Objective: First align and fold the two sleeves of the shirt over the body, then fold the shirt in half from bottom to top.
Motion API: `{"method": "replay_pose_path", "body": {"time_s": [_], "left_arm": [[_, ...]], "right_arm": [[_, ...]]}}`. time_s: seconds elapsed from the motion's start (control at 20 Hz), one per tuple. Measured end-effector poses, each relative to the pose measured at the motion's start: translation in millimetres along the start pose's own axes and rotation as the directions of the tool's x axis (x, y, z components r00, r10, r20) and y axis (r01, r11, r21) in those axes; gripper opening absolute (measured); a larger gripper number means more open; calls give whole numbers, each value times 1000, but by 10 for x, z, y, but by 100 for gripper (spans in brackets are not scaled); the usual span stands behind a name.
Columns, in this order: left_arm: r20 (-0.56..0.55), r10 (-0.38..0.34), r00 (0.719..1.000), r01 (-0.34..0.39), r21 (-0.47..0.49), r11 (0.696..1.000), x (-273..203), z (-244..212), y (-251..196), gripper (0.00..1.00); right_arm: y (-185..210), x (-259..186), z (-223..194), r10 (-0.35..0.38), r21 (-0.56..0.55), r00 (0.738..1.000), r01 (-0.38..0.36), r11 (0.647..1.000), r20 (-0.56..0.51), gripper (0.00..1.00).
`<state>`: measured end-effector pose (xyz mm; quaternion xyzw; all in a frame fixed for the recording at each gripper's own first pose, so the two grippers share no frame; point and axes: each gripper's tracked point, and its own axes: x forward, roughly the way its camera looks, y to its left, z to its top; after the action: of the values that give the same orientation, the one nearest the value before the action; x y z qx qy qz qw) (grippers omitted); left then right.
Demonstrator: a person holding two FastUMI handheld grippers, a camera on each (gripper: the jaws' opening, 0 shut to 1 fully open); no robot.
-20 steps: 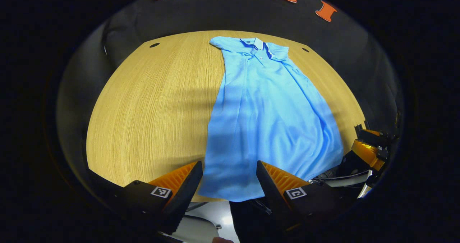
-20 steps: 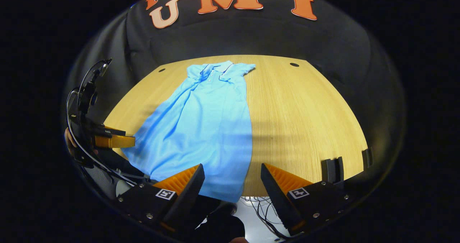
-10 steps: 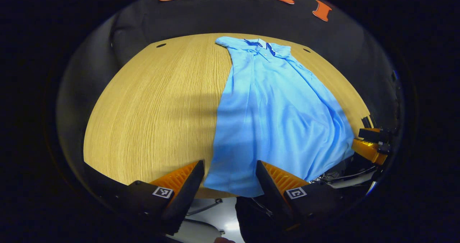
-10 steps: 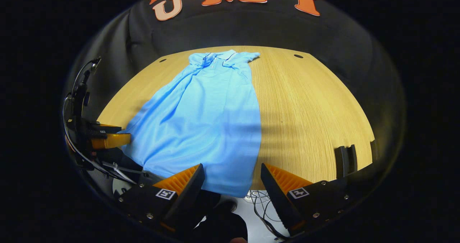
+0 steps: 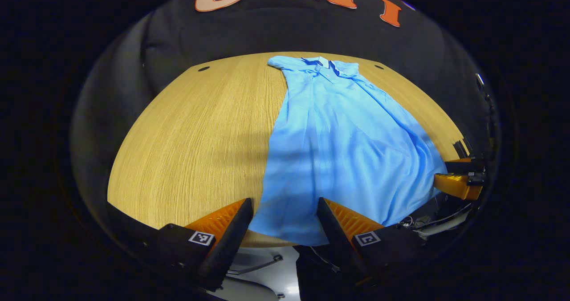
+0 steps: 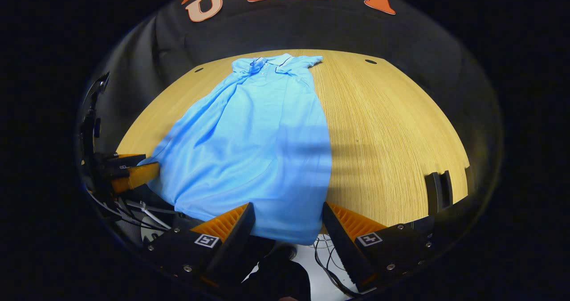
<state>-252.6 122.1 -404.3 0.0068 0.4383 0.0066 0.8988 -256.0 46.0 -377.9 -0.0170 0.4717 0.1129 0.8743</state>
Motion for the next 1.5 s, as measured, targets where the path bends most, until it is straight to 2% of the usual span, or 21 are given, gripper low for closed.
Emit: {"method": "replay_pose_path", "body": {"time_s": [0.05, 0.2, 0.3, 0.35, 0.4, 0.45, 0.5, 0.55, 0.6, 0.65, 0.7, 0.75, 0.9, 1.25, 1.5], "left_arm": [[-2, 11, 1000, -11, 0, 1000, 2, -14, -5, 99], [-49, 24, 999, -25, -34, 999, 27, -16, -30, 97], [-84, 9, 996, -11, -22, 1000, 26, -19, -55, 90], [-103, 3, 995, -4, -13, 1000, 37, -9, -86, 84], [-118, -3, 993, 3, -6, 1000, 45, -4, -139, 76], [-130, -8, 992, 9, 5, 1000, 28, 6, -195, 58], [-139, -3, 990, 6, 20, 1000, 16, -8, -234, 40], [-149, 26, 989, -19, 45, 999, 11, -6, -231, 19], [-147, 52, 988, -40, 77, 996, 22, 19, -248, 16], [-150, 74, 986, -59, 105, 993, 29, 25, -259, 11], [-150, 77, 986, -59, 124, 991, 17, 26, -306, 11], [-154, 43, 987, -22, 135, 991, 21, 35, -414, 8], [-146, 31, 989, -9, 151, 989, 7, 156, -429, 6], [-87, -33, 996, 31, -25, 999, -56, 785, -394, 6], [-48, -68, 997, 64, -85, 994, -117, 1239, -355, 6]], "right_arm": [[-20, 8, 4, -13, 5, 1000, 13, 1000, -4, 96], [-87, 11, -4, -49, -18, 999, 49, 999, -16, 85], [-118, 15, -9, -64, -27, 998, 63, 998, -22, 70], [-149, 12, -11, -74, -8, 997, 74, 997, -26, 66], [-196, 18, -7, -85, 15, 996, 86, 996, -32, 57], [-234, 20, -14, -92, 42, 995, 94, 995, -47, 49], [-279, 13, -18, -98, 76, 993, 103, 992, -64, 34], [-266, 28, -14, -84, 117, 993, 92, 989, -78, 25], [-257, 36, 2, -61, 147, 994, 74, 986, -88, 14], [-238, 31, 1, -36, 180, 995, 53, 982, -96, 12], [-204, 33, -1, -7, 209, 994, 30, 977, -108, 8], [-222, 33, 3, 9, 235, 993, 18, 972, -116, 5], [-258, -15, 172, 16, 256, 996, 7, 967, -88, 4], [-286, -180, 840, 28, 231, 1000, -27, 973, -3, 4], [-311, -202, 1258, 28, 221, 999, -33, 975, 24, 4]]}}
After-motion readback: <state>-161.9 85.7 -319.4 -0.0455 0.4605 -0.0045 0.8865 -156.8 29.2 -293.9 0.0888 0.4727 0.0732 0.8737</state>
